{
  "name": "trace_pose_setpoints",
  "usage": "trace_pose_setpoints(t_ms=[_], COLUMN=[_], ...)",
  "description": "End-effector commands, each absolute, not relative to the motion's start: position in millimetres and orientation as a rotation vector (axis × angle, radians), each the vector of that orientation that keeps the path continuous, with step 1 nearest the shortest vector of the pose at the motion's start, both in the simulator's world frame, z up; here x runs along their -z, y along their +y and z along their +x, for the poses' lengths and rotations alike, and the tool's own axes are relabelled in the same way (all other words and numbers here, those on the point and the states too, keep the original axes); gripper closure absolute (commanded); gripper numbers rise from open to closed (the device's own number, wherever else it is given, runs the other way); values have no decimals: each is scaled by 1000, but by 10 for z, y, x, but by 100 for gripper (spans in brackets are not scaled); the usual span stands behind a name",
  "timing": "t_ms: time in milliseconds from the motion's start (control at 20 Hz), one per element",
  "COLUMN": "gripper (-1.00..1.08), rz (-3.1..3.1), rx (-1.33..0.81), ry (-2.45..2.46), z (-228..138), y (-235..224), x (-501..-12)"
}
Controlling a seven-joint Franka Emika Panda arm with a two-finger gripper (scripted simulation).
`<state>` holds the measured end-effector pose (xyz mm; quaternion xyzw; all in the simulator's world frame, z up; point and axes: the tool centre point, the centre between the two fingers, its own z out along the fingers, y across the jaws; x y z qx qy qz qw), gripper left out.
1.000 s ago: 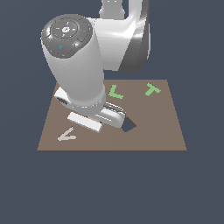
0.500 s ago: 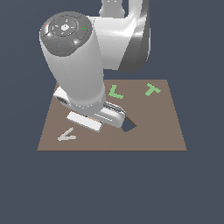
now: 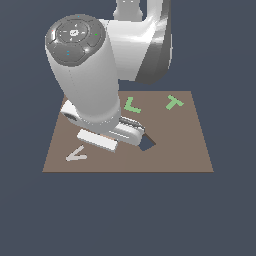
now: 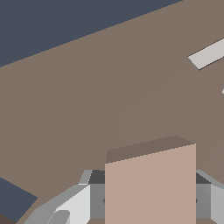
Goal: Insert a designated object into the corresponding slot on a board.
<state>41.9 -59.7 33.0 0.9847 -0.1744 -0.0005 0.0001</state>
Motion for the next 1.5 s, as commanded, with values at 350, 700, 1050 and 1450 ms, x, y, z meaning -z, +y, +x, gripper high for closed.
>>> trace_pose_setpoints(t_ms=[350,700,1050,1450], gripper=[108,108,108,108], rz=[3130,3140,3091,2945], rx=[0,0,-1,-1], ry=[-267,89,554,1089], z=[525,648,785,893], y=[-573,-515,-399,-213], x=[-339,-348,-358,-370])
